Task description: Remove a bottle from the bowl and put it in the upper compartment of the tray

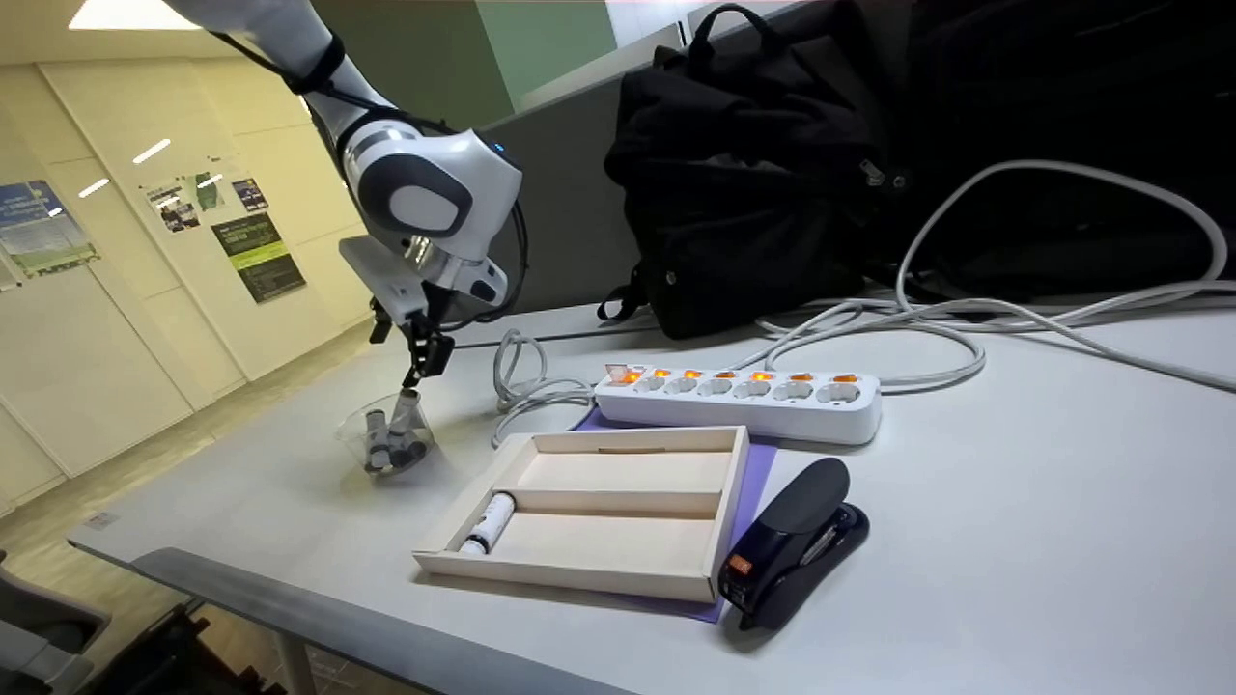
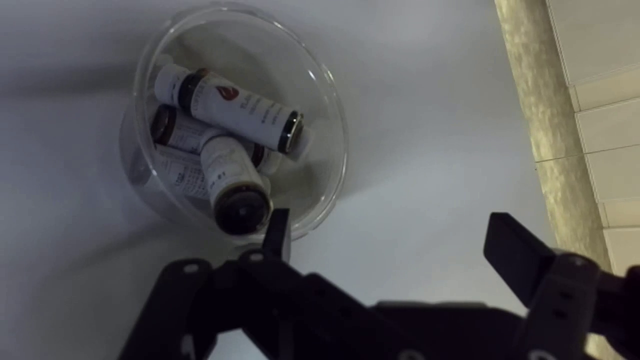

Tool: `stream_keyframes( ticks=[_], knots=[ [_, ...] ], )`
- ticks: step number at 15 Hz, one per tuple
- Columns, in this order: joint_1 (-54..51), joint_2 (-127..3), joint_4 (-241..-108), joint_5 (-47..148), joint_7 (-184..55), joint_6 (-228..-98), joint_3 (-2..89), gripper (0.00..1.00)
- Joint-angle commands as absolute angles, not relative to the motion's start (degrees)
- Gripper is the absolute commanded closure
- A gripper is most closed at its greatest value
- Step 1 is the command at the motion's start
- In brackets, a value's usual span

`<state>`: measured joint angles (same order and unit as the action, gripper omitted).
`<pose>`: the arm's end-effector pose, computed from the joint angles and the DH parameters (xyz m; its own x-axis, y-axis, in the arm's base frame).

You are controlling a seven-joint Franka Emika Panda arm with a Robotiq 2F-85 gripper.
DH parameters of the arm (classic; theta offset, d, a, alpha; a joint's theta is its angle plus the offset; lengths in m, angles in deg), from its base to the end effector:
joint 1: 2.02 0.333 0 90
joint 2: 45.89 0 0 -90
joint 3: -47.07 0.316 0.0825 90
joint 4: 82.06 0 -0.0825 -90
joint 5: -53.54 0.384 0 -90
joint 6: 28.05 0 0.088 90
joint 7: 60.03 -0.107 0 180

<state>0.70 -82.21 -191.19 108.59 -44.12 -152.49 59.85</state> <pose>0.5710 0.1888 0.1599 0.9271 -0.0330 -0.3734 -0.2948 -0.6794 -0.6719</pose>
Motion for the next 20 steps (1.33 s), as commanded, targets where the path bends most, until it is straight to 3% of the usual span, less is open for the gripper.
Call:
stream_keyframes(
  ticks=[1,20],
  knots=[
    [1.26,-77.52,-195.86,108.87,-47.07,-152.33,57.42,0.00],
    [1.50,-85.35,-187.19,107.49,-57.59,-137.51,53.31,0.00]
  ],
)
